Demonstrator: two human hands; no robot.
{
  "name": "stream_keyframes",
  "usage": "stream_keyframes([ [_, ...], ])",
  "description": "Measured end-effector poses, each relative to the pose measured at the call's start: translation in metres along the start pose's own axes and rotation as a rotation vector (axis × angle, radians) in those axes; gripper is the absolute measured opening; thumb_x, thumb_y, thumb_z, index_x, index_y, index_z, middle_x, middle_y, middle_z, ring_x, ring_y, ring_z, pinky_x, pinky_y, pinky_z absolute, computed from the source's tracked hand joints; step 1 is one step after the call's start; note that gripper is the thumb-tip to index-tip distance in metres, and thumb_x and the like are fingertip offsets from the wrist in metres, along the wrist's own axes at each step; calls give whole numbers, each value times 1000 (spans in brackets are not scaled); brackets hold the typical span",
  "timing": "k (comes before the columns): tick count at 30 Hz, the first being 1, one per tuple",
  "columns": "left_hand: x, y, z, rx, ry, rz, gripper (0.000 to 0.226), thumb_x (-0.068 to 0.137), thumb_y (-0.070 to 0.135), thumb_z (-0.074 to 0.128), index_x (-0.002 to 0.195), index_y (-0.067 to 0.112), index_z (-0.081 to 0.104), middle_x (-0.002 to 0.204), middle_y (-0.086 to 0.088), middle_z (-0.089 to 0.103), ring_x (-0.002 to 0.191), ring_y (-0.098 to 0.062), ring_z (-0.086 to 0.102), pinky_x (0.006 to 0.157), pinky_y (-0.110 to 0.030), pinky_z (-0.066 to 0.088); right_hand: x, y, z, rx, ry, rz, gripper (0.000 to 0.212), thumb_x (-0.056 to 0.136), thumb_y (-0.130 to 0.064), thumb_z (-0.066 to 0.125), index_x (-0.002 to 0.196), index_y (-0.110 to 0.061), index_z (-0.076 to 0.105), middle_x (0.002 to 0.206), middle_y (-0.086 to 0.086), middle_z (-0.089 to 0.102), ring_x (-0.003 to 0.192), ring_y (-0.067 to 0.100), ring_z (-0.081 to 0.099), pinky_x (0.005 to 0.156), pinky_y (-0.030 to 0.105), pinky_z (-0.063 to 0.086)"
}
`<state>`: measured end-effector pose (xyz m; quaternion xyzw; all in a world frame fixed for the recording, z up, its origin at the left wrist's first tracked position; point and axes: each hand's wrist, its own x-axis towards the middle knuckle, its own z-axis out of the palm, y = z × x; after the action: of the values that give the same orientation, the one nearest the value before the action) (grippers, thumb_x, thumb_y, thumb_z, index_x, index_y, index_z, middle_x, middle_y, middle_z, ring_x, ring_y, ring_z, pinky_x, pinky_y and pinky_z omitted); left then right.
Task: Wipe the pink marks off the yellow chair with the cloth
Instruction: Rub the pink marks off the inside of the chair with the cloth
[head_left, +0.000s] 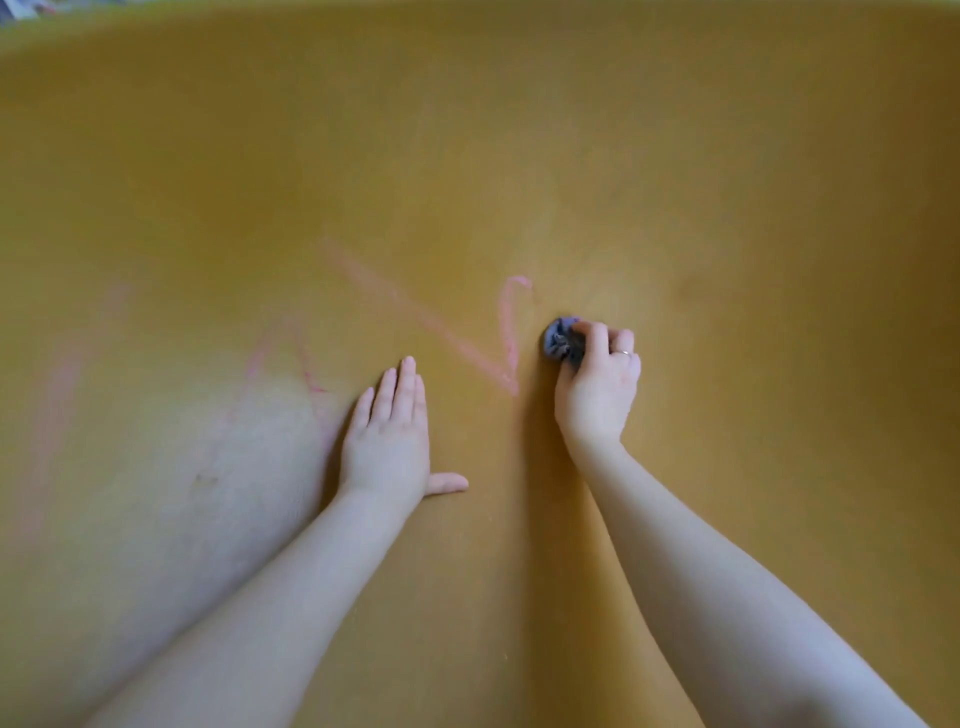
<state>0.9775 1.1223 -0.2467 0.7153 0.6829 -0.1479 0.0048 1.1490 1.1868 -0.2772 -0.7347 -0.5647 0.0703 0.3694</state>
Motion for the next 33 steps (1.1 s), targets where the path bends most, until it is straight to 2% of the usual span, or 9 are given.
stream_keyframes([
  [5,2,-8,4,-124,-32,61,127,65,73,59,148,5,-8,155,-7,-23,145,-20,-11,117,-31,2,-75,5,3,-65,-238,-643,20,77,-18,54,89,-18,69,84,11,60,56,29,47,53,28,47],
  [9,4,-25,-4,-76,-88,153,126,67,68,64,149,10,-12,153,-4,-28,144,-17,-16,117,-30,0,-71,5,-2,-38,-384,-814,28,75,-29,45,87,-20,69,79,9,58,57,28,51,50,28,46],
  [12,2,-28,-3,-25,-82,165,127,67,69,63,148,11,-14,153,-4,-29,144,-16,-16,116,-31,-2,-22,5,1,-103,-235,-698,27,71,-23,45,86,-15,67,78,14,56,62,32,52,50,34,46],
  [15,4,-28,2,-20,-76,163,128,66,71,61,147,11,-17,153,-4,-30,144,-17,-17,116,-31,-4,31,1,-3,-43,30,-317,28,73,-2,52,97,-9,64,93,20,55,78,38,52,63,38,43],
  [18,6,-30,6,-41,-68,170,129,65,73,60,147,12,-18,152,-3,-31,143,-16,-19,116,-31,-5,41,-8,3,80,142,-37,37,77,6,47,105,-11,64,109,18,52,89,35,47,75,35,38],
  [22,7,-32,8,-69,-48,184,129,64,73,61,148,13,-16,153,-2,-30,143,-15,-19,116,-30,-6,-37,-13,19,-72,-101,-522,23,79,-17,49,95,-17,67,101,16,58,79,36,53,71,34,34],
  [25,7,-32,6,-83,-43,181,129,63,71,63,148,13,-14,153,-3,-28,143,-16,-18,116,-30,-5,-86,-12,15,-123,-246,-642,41,77,-51,47,95,-20,68,105,13,61,82,31,52,71,35,44],
  [29,6,-30,5,-69,-45,171,129,64,71,63,148,12,-15,153,-3,-28,144,-16,-18,116,-31,-5,-49,-17,20,-102,-145,-702,23,80,-28,46,76,-16,65,82,12,58,65,30,51,53,36,46],
  [33,6,-31,6,-80,-47,179,129,63,72,62,148,12,-15,153,-3,-29,143,-16,-19,116,-31,-6,15,-15,14,-96,54,-472,10,76,-7,58,82,-11,65,89,19,59,70,35,51,61,36,41],
])
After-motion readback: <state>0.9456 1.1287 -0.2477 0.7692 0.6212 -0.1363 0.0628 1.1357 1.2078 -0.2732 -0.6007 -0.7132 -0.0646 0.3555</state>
